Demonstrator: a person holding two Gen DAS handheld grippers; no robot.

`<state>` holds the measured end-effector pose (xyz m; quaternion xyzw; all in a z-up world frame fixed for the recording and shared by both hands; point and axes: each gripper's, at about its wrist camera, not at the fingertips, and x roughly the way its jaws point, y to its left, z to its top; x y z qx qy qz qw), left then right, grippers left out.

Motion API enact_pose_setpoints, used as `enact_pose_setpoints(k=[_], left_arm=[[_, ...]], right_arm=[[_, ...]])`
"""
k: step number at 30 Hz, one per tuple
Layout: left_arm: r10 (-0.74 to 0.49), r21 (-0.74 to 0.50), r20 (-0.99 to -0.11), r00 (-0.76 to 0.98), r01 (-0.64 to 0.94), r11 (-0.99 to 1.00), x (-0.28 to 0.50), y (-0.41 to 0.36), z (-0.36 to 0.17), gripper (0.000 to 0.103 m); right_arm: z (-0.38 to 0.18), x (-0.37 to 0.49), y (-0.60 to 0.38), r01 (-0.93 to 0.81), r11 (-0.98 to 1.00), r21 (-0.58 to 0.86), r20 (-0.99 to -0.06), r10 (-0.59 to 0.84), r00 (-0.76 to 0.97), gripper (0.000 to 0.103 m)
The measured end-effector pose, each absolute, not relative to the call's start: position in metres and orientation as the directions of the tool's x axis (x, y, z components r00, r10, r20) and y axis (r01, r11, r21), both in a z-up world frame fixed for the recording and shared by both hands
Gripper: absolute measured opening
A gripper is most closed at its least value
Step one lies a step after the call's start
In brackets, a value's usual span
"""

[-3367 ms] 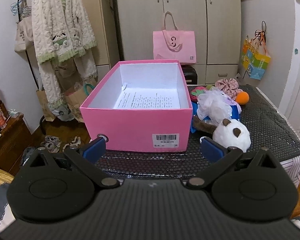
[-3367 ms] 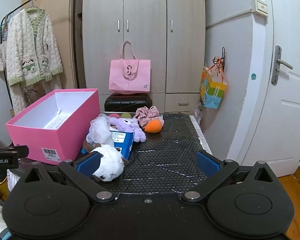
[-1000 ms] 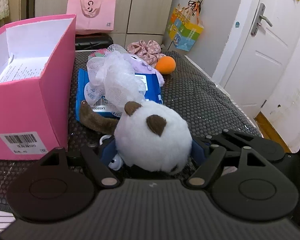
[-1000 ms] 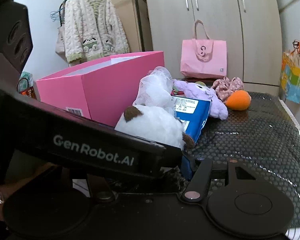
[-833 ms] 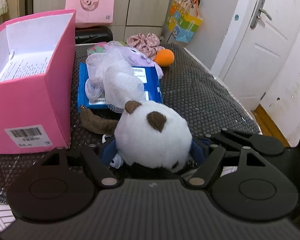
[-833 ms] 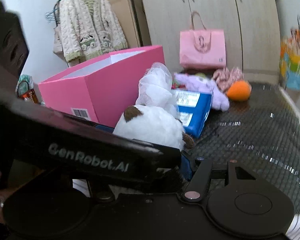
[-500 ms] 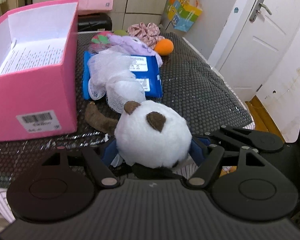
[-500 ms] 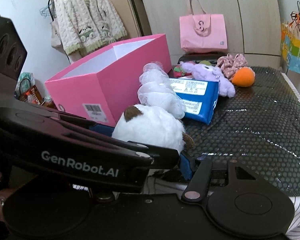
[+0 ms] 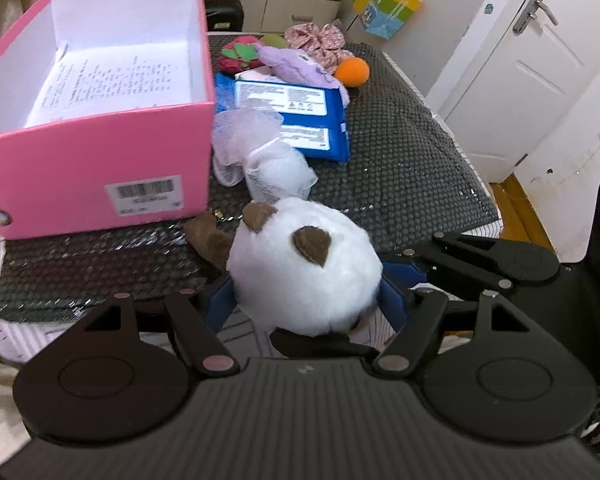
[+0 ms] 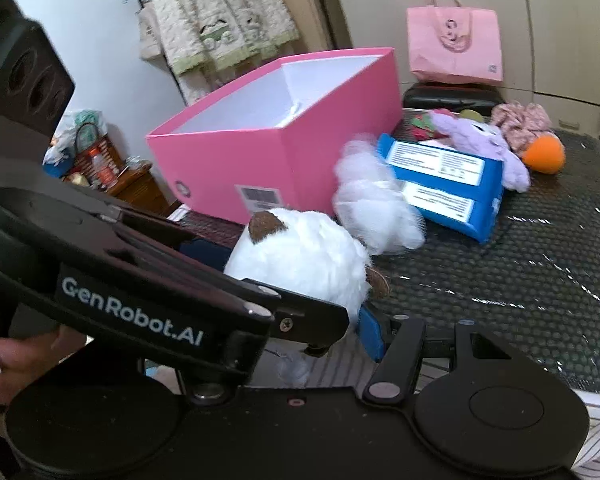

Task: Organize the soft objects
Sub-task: 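Lift the white plush with the left gripper and carry it over the pink box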

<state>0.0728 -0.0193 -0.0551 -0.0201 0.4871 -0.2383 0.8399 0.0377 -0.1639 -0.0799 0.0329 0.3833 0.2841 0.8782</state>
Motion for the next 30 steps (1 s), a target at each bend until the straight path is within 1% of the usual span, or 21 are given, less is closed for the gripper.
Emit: enact_pose_setpoints(k=[6,11,19,23,30], left_arm=[[-0.395,-0.261,-0.832,0.389,0.355,0.898,0.068,-0.001,-0.042,0.072],[-0.399,-0.295,-0.841,0.366,0.31,0.904,0.07,0.018,-0.034,0.072],[-0.396,-0.289,-0.831,0.39,0.304,0.908,0.076,0.041,-0.002,0.072],[-0.39,-0.275,-0.807,0.444,0.301,0.913,0.079,0.047,0.02,0.07],[-0.396,-0.261,-0.763,0.511,0.317,0.912,0.103,0.052,0.051,0.07]], right_arm=[[-0.067,0.035,-0.146,-0.53,0.803,0.272,-0.664,0.555,0.5,0.066],[-0.055,0.039,-0.131,-0.58,0.772,0.259,-0.673,0.575,0.464,0.066],[-0.025,0.051,-0.111,-0.645,0.73,0.224,-0.654,0.604,0.457,0.066],[-0.008,0.059,-0.107,-0.667,0.716,0.207,-0.639,0.615,0.462,0.066],[0.025,0.084,-0.102,-0.684,0.713,0.156,-0.598,0.619,0.509,0.066]])
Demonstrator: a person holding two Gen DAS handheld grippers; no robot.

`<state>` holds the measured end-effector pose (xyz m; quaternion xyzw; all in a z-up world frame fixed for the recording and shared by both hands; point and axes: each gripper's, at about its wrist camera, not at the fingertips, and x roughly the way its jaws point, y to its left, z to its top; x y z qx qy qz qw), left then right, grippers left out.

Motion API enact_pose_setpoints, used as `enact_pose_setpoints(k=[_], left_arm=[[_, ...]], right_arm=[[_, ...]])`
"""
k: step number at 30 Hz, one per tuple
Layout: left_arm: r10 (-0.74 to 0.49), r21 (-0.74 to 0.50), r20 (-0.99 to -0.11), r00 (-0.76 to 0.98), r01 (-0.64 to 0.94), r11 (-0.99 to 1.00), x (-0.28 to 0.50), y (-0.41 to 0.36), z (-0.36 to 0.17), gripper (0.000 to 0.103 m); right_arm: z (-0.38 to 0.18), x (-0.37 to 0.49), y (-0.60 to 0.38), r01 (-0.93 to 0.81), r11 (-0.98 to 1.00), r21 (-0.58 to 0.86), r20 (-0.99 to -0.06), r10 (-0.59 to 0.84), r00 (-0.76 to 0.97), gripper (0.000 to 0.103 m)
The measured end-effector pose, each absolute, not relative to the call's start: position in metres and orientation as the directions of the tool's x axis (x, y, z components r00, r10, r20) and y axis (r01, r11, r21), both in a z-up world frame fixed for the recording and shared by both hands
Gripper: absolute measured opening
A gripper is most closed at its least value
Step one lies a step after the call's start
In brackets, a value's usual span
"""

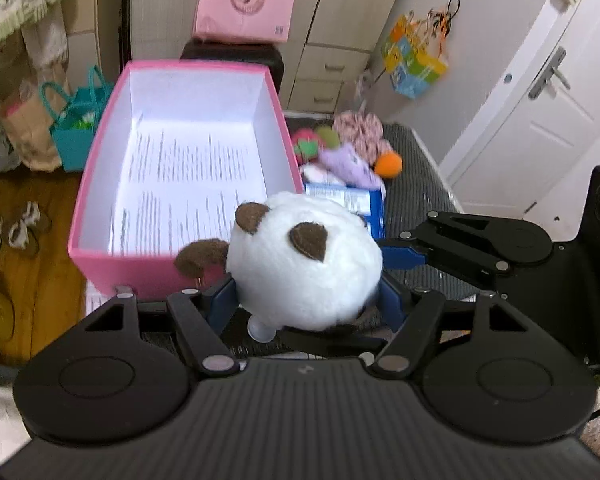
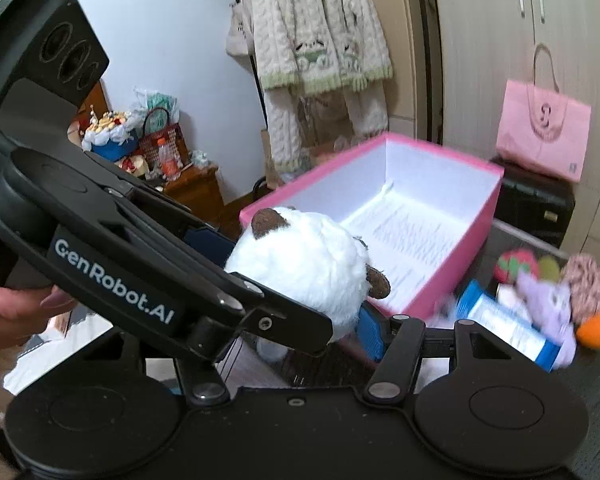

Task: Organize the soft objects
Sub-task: 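Lift the white plush with the left gripper and carry it over the pink box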

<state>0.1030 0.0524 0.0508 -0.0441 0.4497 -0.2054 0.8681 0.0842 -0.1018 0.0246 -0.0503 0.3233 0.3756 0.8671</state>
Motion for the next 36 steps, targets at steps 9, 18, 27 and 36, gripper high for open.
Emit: enact_pose_setpoints(k=[9,18,27,36], left_arm=[[-0.408,-0.248,-0.728,0.552,0.343,0.906,0.161,0.055,0.066,0.07],[-0.438,-0.271,-0.717,0.543,0.362,0.892,0.239,0.057,0.061,0.069],[-0.461,-0.358,-0.759,0.46,0.298,0.885,0.326,0.07,0.007,0.069],[-0.479,-0.396,-0.776,0.411,0.273,0.877,0.353,0.073,-0.025,0.067]], right_arm=[[0.038,0.142,-0.102,-0.693,0.708,0.136,-0.564,0.63,0.533,0.066],[0.034,0.22,-0.105,-0.658,0.729,0.186,-0.583,0.621,0.524,0.066],[-0.008,0.3,-0.088,-0.637,0.756,0.149,-0.666,0.553,0.5,0.066],[-0.027,0.311,-0.055,-0.637,0.765,-0.088,-0.732,0.384,0.563,0.066]])
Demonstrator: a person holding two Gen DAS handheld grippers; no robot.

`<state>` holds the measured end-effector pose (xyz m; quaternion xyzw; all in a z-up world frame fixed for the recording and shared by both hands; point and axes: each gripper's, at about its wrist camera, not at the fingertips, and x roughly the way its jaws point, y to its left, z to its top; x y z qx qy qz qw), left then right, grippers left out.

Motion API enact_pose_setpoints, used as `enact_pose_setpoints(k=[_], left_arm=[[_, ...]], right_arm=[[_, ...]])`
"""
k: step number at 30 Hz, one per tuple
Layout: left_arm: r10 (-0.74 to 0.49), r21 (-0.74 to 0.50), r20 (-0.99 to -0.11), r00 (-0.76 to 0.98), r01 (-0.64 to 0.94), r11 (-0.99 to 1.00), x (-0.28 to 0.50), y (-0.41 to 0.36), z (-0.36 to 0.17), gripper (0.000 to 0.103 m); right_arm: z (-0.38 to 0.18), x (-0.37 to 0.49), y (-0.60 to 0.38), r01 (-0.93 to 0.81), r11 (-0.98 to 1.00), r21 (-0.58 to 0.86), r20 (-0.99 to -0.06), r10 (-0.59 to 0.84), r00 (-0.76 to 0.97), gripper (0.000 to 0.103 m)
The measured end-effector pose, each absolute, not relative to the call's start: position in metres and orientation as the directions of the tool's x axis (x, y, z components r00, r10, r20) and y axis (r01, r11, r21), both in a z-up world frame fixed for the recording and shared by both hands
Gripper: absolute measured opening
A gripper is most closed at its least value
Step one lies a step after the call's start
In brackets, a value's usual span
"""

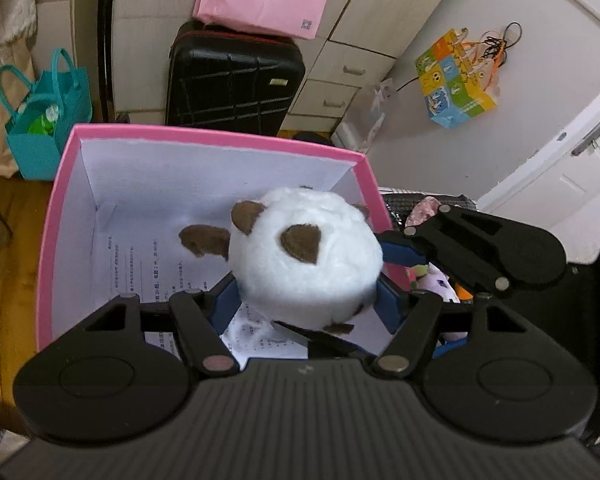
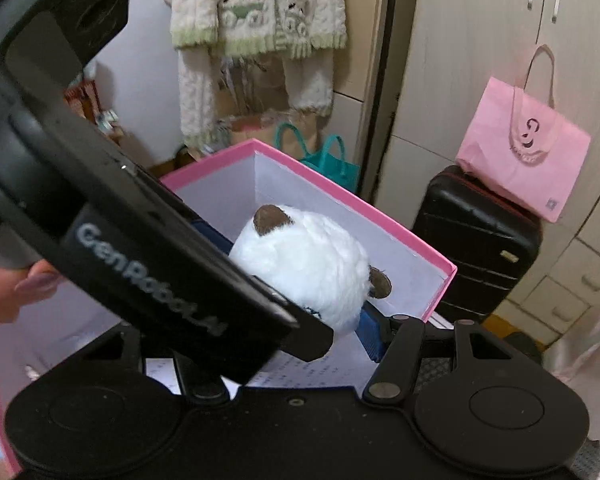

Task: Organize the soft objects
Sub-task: 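Lift the white plush with the left gripper and carry it over the pink box, then open the left gripper to drop the plush into the box and withdraw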

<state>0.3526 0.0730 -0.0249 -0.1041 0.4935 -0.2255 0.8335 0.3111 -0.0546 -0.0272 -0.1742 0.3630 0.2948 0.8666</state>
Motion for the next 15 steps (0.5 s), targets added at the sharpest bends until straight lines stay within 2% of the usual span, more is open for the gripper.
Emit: enact_pose_setpoints(k=[5,8,15], left_arm=[[-0.478,-0.415,-0.767,0.428,0.236,0.878,0.356,0.078,-0.03,0.067],[-0.438,-0.368,-0.77,0.464,0.238,0.899,0.352,0.078,-0.026,0.067],[-0.389,-0.278,-0.766,0.512,0.281,0.919,0.322,0.082,-0.006,0.067]], right_arm=[[-0.038,0.318,-0.046,-0.605,0.772,-0.193,-0.745,0.286,0.602,0.066],[-0.04,0.317,-0.047,-0.588,0.775,-0.232,-0.728,0.263,0.634,0.066],[-0.019,0.296,-0.066,-0.599,0.785,-0.158,-0.698,0.34,0.631,0.066]])
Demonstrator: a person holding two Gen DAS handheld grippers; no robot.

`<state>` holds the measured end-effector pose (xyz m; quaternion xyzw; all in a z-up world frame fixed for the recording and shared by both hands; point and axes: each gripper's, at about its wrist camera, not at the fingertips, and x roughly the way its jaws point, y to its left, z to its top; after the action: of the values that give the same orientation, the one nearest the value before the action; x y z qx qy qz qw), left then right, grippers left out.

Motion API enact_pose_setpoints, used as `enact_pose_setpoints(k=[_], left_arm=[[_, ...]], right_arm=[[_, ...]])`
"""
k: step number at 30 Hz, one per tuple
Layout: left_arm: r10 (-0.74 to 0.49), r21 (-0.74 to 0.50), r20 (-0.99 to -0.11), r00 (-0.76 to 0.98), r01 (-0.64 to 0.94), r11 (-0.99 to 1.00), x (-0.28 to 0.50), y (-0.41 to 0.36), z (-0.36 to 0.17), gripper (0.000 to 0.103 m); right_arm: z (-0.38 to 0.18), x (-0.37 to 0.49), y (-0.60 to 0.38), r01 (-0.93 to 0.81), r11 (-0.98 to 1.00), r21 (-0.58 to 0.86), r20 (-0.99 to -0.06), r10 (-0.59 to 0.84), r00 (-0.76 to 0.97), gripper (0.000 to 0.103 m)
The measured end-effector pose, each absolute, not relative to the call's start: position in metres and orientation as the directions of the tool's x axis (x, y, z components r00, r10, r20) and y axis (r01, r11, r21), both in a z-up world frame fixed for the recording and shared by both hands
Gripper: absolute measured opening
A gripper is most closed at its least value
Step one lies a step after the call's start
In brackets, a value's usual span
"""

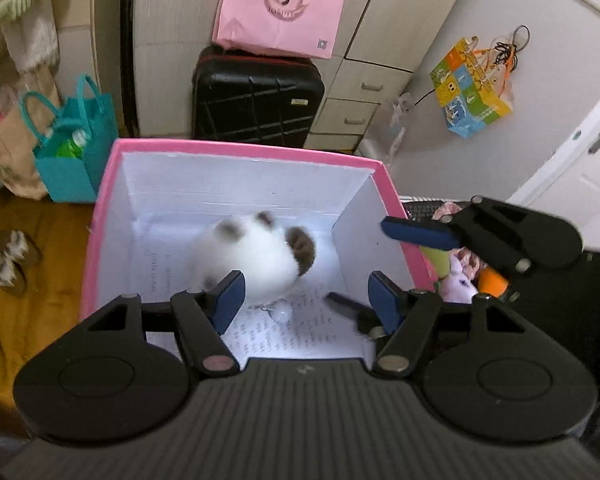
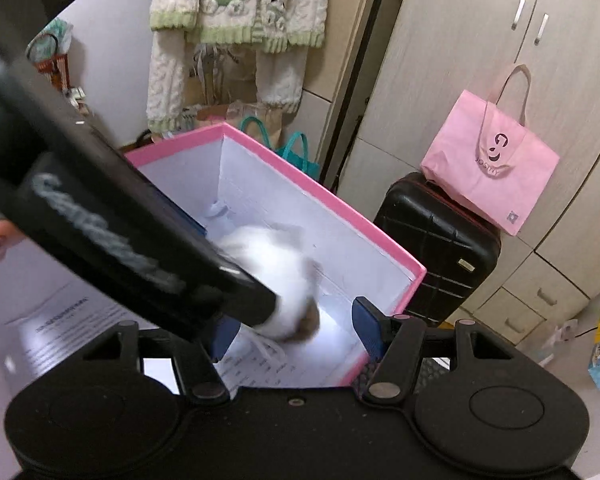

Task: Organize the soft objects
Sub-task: 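Open the left gripper to drop the plush into the box and withdraw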

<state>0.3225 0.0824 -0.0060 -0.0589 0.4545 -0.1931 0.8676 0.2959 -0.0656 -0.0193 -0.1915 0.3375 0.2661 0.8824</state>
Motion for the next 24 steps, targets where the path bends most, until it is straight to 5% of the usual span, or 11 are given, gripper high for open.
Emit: enact_pose_setpoints(k=[13,24], left_arm=[[-0.28,-0.089,-0.745,0.606,0.325,0.941,0.232,0.082,0.061,0.07],[-0.325,-0.005,-0.717,0.616,0.462,0.887,0.15,0.037,0.094,0.079]], right_arm=[[0.041,0.237,-0.139,-0.609,0.779,0.148,-0.64,0.545,0.542,0.067],[0.084,0.167,-0.192,-0.614,0.762,0.207,-0.604,0.593,0.532,0.067]])
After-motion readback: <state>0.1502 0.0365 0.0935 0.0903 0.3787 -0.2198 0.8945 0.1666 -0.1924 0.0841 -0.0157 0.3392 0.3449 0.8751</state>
